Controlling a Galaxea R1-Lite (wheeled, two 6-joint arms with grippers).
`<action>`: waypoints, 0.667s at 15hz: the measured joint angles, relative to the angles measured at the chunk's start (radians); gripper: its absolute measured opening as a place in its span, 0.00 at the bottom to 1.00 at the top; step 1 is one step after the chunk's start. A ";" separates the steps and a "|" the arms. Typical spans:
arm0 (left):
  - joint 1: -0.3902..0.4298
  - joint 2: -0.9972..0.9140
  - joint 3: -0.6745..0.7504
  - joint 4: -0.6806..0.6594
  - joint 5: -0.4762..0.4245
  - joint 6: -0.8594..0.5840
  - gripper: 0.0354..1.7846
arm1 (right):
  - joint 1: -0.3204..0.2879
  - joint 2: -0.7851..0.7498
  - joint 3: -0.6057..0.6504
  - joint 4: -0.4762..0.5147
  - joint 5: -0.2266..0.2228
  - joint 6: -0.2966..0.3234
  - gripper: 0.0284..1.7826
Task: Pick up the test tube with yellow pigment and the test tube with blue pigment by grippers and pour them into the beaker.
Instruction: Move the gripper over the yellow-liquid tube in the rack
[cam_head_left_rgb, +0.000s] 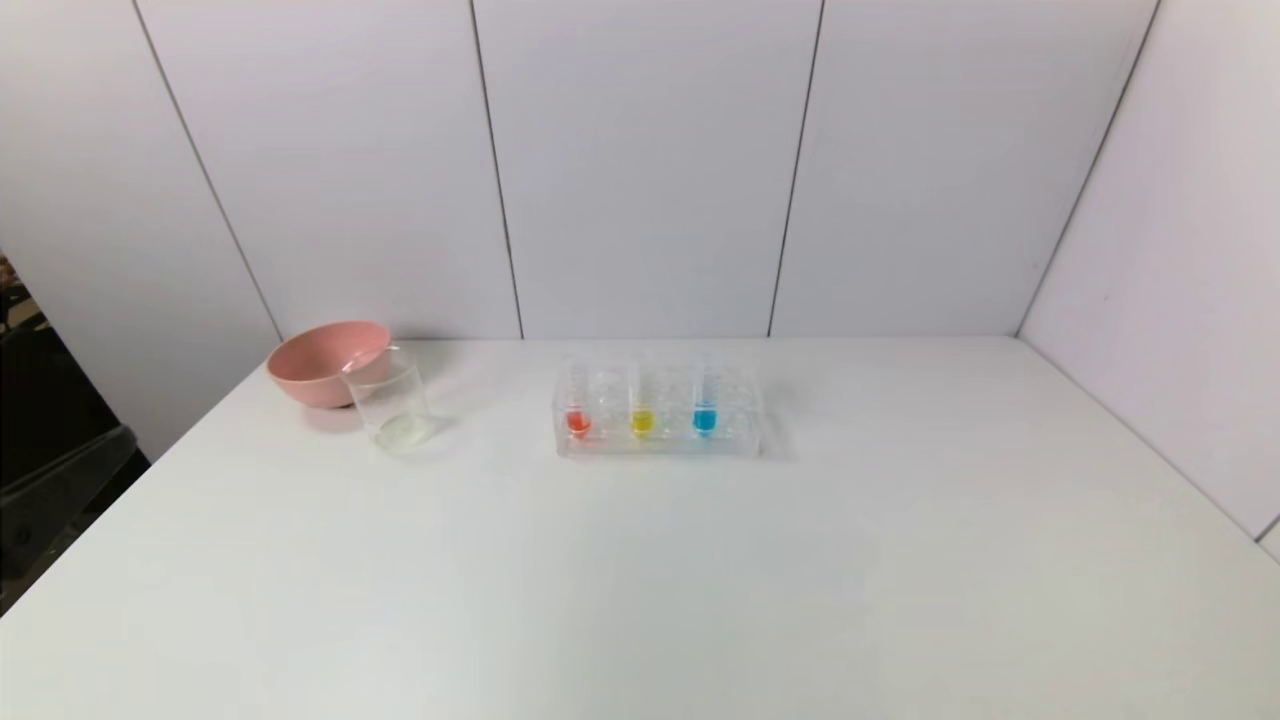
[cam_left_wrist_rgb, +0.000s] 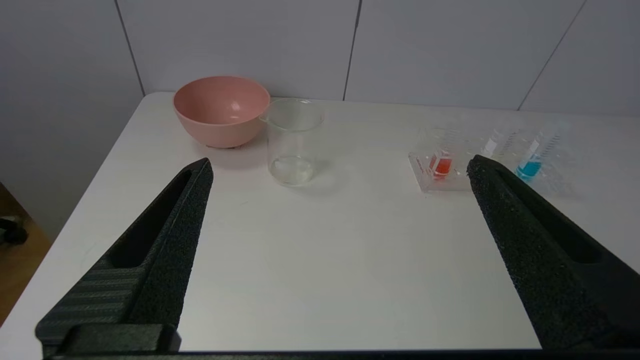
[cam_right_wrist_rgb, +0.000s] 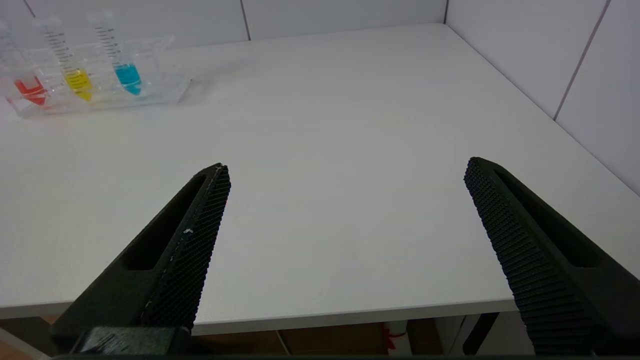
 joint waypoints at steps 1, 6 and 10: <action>-0.006 0.076 -0.014 -0.061 0.005 -0.002 1.00 | 0.000 0.000 0.000 0.000 0.000 0.000 0.96; -0.202 0.426 -0.093 -0.331 0.129 -0.005 1.00 | 0.000 0.000 0.000 0.000 0.000 0.000 0.96; -0.364 0.634 -0.110 -0.518 0.232 -0.025 1.00 | 0.000 0.000 0.000 0.000 0.000 0.000 0.96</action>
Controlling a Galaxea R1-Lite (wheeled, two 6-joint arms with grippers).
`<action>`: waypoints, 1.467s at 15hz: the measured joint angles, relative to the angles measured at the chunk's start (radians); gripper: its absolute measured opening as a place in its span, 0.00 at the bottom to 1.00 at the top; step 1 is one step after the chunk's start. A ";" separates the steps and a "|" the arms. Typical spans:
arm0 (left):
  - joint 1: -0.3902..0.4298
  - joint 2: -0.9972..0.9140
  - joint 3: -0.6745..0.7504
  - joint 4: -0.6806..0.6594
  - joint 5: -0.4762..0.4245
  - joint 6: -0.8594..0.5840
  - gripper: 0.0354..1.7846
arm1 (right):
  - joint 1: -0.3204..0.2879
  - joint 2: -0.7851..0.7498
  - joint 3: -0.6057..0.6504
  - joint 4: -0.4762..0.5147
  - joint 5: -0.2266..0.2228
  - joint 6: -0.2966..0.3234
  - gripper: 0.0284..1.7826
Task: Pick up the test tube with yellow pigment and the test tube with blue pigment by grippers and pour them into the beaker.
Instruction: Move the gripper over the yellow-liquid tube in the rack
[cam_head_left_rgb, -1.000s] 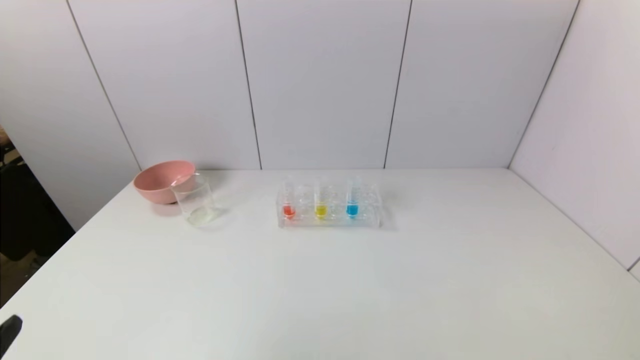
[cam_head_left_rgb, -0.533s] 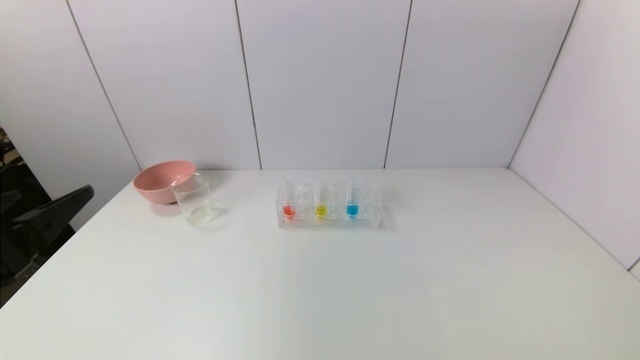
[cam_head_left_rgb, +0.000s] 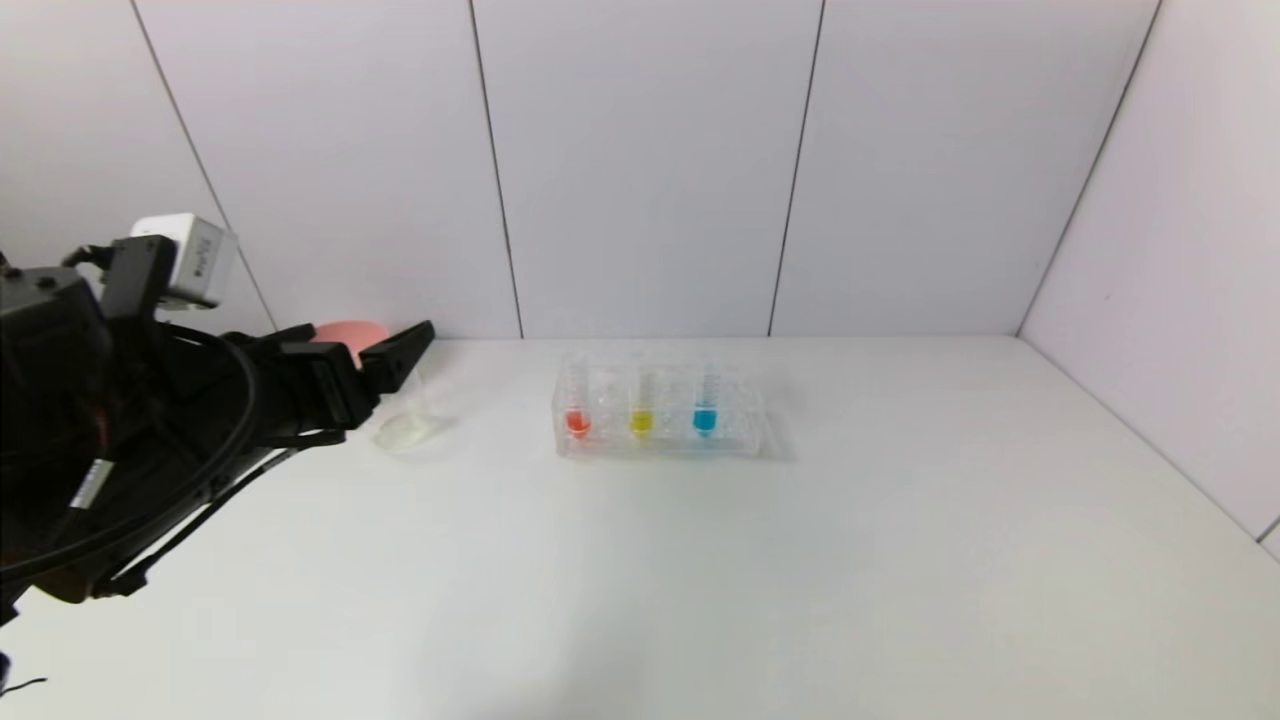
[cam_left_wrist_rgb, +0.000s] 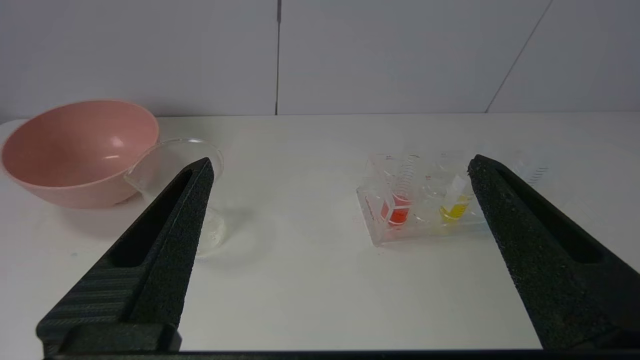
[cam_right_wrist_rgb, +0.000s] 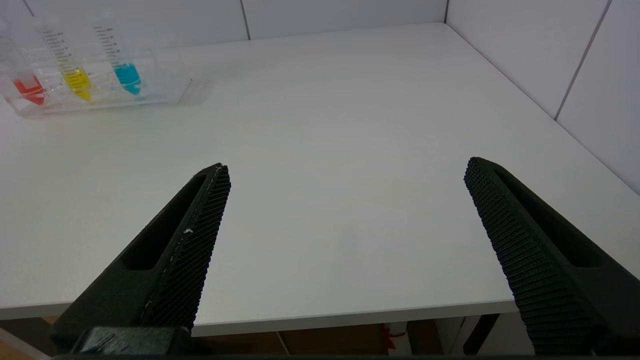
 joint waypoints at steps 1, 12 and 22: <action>-0.033 0.049 -0.001 -0.048 0.030 -0.006 1.00 | 0.000 0.000 0.000 0.000 0.000 0.000 0.96; -0.346 0.546 -0.112 -0.438 0.364 -0.017 1.00 | 0.000 0.000 0.000 0.000 0.000 0.000 0.96; -0.388 0.730 -0.336 -0.372 0.374 -0.008 1.00 | 0.000 0.000 0.000 0.000 0.000 0.000 0.96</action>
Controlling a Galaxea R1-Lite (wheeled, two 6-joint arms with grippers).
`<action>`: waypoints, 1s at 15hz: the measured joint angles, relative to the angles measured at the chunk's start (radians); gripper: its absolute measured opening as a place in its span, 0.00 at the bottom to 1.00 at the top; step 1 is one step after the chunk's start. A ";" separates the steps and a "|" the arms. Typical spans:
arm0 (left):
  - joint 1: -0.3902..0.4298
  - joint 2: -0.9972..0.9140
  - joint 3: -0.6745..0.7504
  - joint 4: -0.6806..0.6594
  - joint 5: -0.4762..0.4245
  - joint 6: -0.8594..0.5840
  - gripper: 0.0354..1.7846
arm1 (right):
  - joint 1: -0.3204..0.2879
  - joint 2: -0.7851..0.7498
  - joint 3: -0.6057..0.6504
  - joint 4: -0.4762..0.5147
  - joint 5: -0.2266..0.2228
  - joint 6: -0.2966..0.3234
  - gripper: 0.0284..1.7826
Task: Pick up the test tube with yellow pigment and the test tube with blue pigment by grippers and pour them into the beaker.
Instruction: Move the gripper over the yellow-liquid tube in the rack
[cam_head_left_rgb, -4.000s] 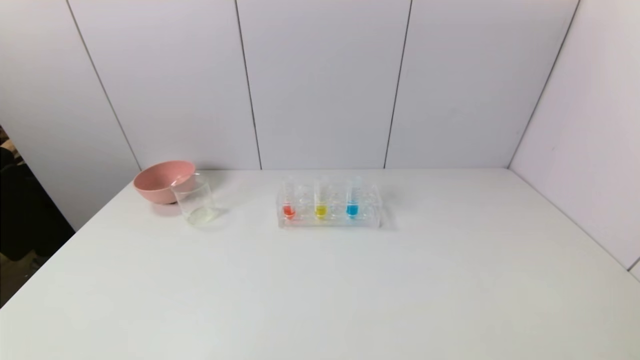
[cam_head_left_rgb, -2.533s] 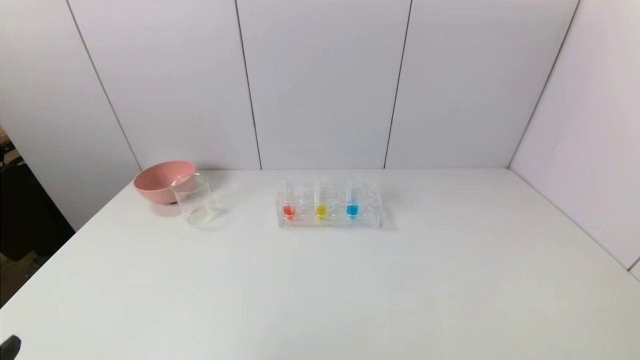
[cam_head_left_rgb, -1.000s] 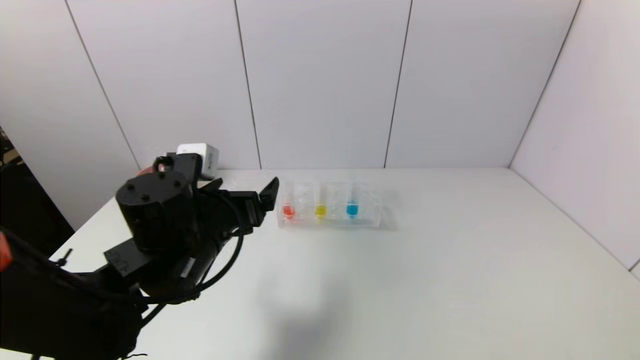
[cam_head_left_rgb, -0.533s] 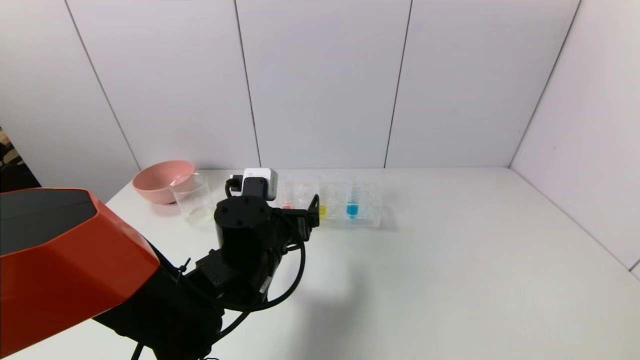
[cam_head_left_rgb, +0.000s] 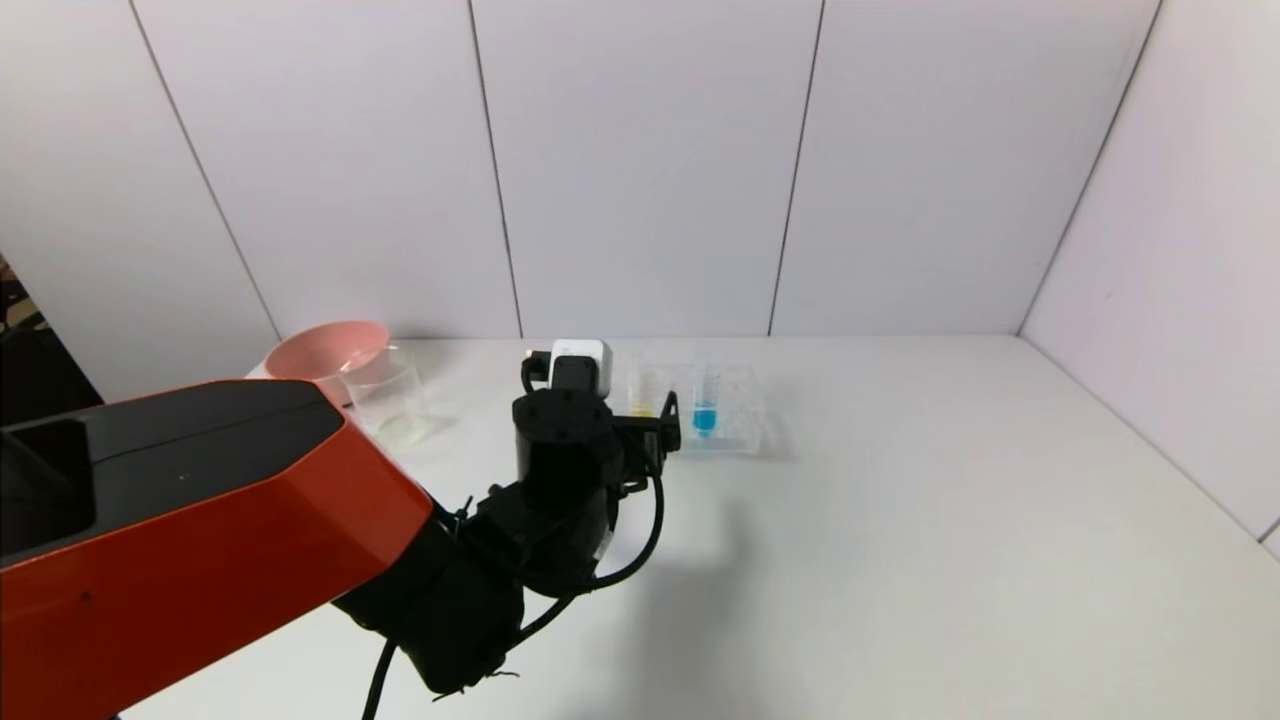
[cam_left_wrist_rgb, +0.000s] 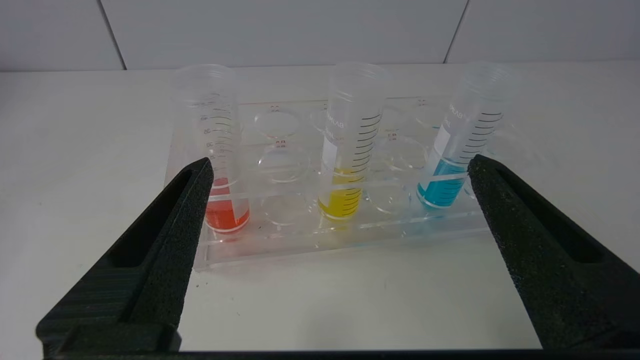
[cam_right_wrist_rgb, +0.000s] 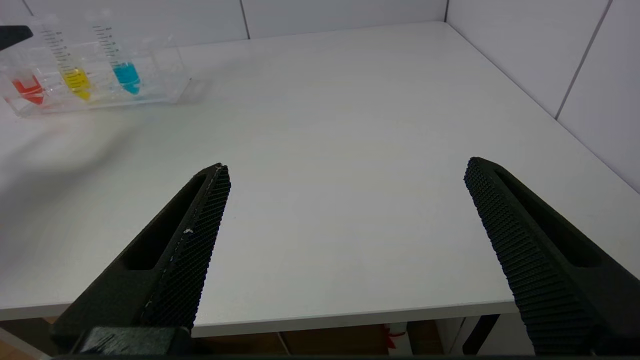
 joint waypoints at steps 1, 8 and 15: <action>0.000 0.015 -0.029 0.019 -0.001 0.000 1.00 | 0.000 0.000 0.000 0.000 0.000 0.000 0.96; 0.036 0.095 -0.190 0.113 -0.009 0.003 1.00 | 0.000 0.000 0.000 0.000 0.000 0.000 0.96; 0.064 0.153 -0.290 0.165 -0.014 0.005 0.99 | 0.000 0.000 0.000 0.000 0.000 0.000 0.96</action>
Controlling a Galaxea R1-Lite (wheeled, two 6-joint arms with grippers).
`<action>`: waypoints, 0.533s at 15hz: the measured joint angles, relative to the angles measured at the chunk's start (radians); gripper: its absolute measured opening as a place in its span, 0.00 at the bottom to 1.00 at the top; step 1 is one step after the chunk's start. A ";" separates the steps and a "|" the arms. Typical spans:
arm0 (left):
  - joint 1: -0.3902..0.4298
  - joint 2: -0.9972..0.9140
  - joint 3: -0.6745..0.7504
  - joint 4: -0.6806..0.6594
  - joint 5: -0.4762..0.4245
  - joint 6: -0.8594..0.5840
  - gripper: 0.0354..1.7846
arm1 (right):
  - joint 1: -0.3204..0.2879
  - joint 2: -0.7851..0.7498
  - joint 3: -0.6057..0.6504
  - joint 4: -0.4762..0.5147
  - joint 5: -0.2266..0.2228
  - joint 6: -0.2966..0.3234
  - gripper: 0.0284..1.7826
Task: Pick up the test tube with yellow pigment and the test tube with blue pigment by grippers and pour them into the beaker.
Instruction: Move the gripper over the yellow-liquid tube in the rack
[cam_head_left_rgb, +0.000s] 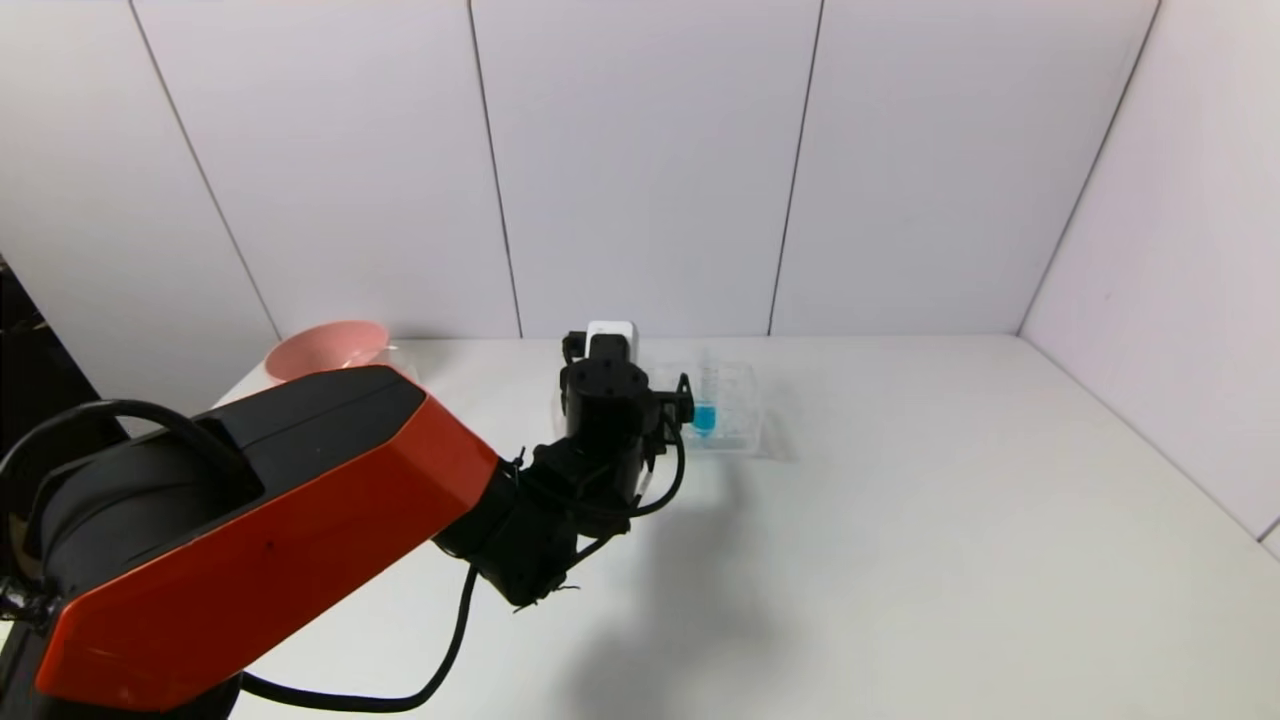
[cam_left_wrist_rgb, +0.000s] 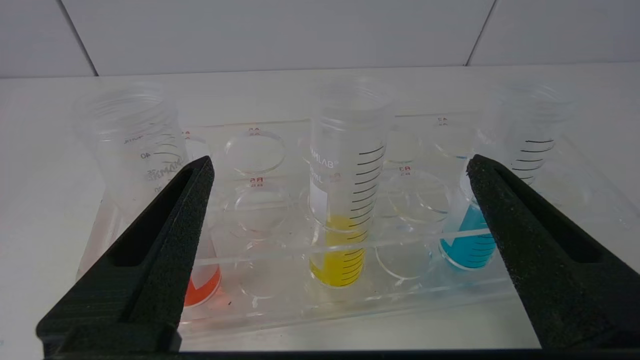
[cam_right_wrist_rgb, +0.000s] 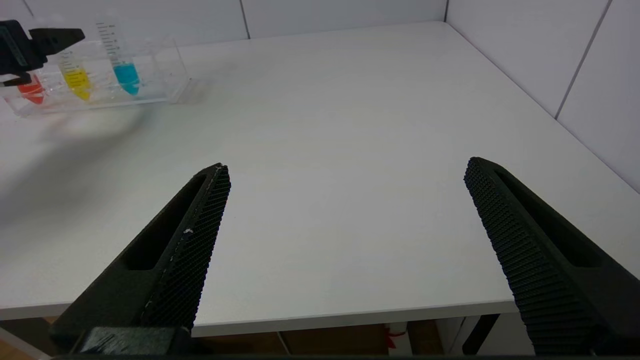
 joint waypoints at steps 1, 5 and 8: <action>0.003 0.005 -0.009 0.006 0.000 0.000 0.99 | 0.000 0.000 0.000 0.000 0.000 0.000 0.96; 0.008 0.014 -0.029 0.017 0.000 0.000 0.99 | 0.000 0.000 0.000 0.000 0.000 0.000 0.96; 0.009 0.018 -0.060 0.037 0.001 0.000 0.99 | 0.000 0.000 0.000 0.000 0.000 0.000 0.96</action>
